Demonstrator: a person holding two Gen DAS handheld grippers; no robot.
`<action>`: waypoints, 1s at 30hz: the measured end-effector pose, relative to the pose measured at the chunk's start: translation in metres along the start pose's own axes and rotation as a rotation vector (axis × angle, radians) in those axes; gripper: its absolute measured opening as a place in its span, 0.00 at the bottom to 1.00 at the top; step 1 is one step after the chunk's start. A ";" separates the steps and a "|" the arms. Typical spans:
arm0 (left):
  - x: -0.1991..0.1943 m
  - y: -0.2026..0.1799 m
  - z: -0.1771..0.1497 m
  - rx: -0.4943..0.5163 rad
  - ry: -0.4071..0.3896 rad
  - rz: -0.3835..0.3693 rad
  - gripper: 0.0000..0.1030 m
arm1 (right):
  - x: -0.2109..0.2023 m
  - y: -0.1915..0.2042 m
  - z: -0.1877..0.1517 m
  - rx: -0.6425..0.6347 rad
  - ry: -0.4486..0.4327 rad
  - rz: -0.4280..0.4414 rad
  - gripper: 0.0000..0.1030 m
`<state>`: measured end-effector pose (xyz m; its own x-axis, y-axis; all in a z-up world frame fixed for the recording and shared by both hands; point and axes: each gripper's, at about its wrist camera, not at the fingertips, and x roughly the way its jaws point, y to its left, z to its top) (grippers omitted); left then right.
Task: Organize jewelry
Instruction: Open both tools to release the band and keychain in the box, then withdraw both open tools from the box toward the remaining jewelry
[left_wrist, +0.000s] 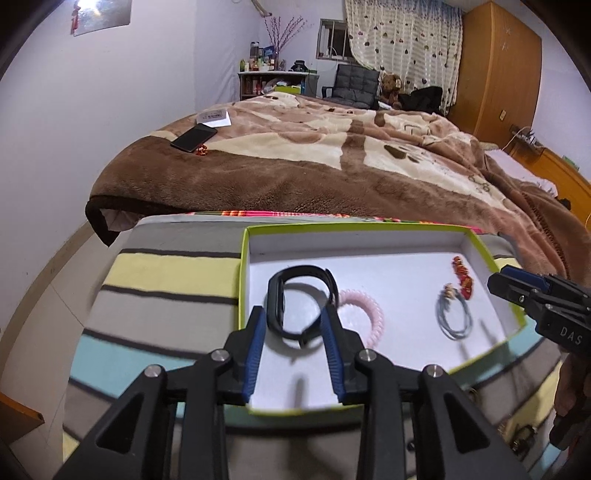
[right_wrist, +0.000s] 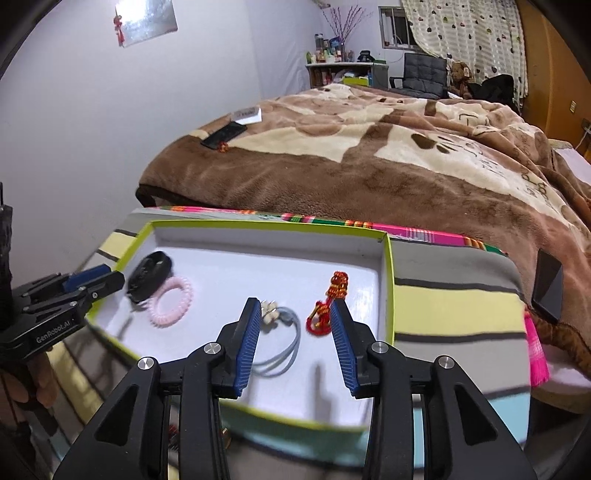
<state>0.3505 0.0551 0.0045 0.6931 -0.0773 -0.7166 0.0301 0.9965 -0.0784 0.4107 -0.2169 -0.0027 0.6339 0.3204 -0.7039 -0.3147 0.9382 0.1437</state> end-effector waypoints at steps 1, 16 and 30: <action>-0.006 -0.001 -0.002 -0.003 -0.006 -0.002 0.32 | -0.006 0.001 -0.002 0.003 -0.006 0.002 0.39; -0.104 -0.028 -0.070 -0.017 -0.097 0.002 0.33 | -0.108 0.031 -0.078 0.000 -0.095 0.006 0.39; -0.168 -0.037 -0.143 -0.018 -0.145 0.017 0.33 | -0.167 0.061 -0.158 -0.008 -0.142 -0.008 0.39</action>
<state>0.1296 0.0265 0.0287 0.7906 -0.0531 -0.6101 0.0049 0.9968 -0.0804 0.1742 -0.2337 0.0140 0.7299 0.3289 -0.5992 -0.3149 0.9399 0.1323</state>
